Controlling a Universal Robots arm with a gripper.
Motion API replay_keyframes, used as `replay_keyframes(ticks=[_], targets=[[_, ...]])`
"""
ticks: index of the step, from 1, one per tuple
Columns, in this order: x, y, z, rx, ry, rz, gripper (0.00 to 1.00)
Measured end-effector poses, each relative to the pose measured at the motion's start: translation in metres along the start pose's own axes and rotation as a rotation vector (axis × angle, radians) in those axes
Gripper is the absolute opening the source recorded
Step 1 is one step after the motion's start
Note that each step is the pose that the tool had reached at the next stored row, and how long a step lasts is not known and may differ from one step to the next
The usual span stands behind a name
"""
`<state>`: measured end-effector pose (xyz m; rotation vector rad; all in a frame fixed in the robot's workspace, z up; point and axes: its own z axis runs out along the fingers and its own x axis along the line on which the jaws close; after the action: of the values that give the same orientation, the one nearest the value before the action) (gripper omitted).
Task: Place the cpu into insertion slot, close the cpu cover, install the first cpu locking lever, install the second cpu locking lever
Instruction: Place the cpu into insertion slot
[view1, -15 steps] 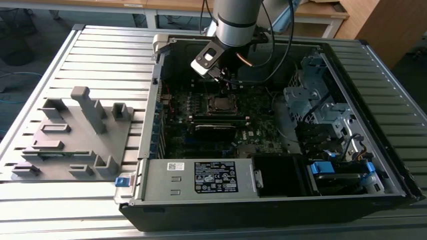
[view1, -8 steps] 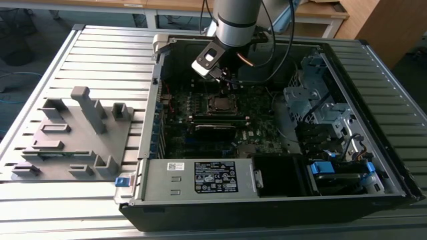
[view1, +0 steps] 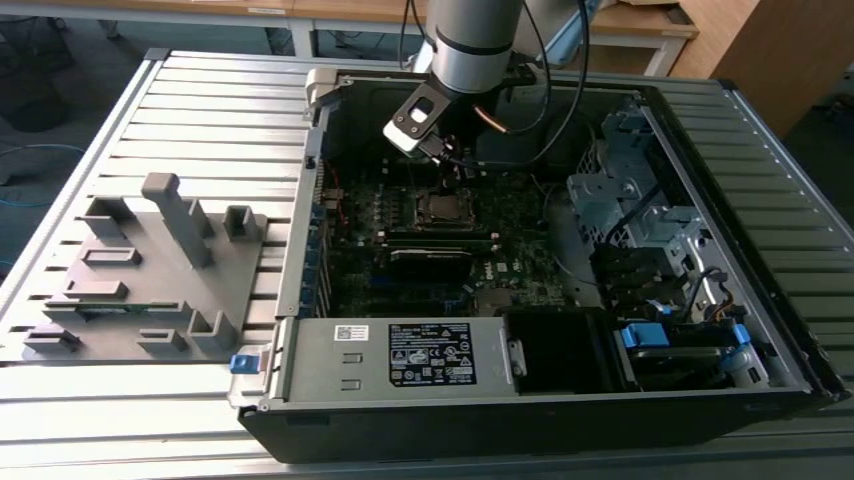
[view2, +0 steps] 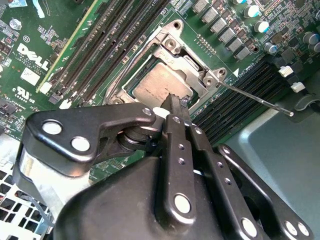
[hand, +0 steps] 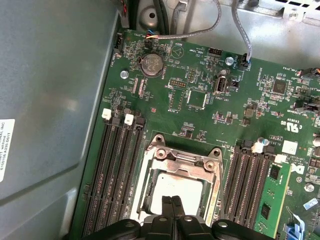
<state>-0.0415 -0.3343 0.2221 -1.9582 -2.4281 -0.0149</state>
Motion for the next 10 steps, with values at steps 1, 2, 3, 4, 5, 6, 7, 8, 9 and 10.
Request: replay_keyframes(ticks=[1, 2, 3, 4, 5, 6, 7, 8, 9, 10], targets=[[0.0000, 0.0000, 0.0000, 0.0000, 0.0000, 0.000, 0.10], [0.0000, 0.0000, 0.0000, 0.0000, 0.0000, 0.000, 0.10], [0.0000, 0.0000, 0.0000, 0.0000, 0.0000, 0.000, 0.10], [0.0000, 0.0000, 0.0000, 0.0000, 0.0000, -0.002, 0.10], [0.0000, 0.0000, 0.0000, 0.0002, 0.0000, -0.005, 0.10], [0.0000, 0.0000, 0.0000, 0.0002, 0.0000, -0.009, 0.10], [0.0000, 0.0000, 0.0000, 0.0003, 0.0000, -0.015, 0.10], [0.0000, 0.0000, 0.0000, 0.0004, 0.0000, -0.020, 0.10], [0.0000, 0.0000, 0.0000, 0.0005, 0.0000, -0.022, 0.10], [0.0000, 0.0000, 0.0000, 0.0005, 0.0000, -0.022, 0.10]])
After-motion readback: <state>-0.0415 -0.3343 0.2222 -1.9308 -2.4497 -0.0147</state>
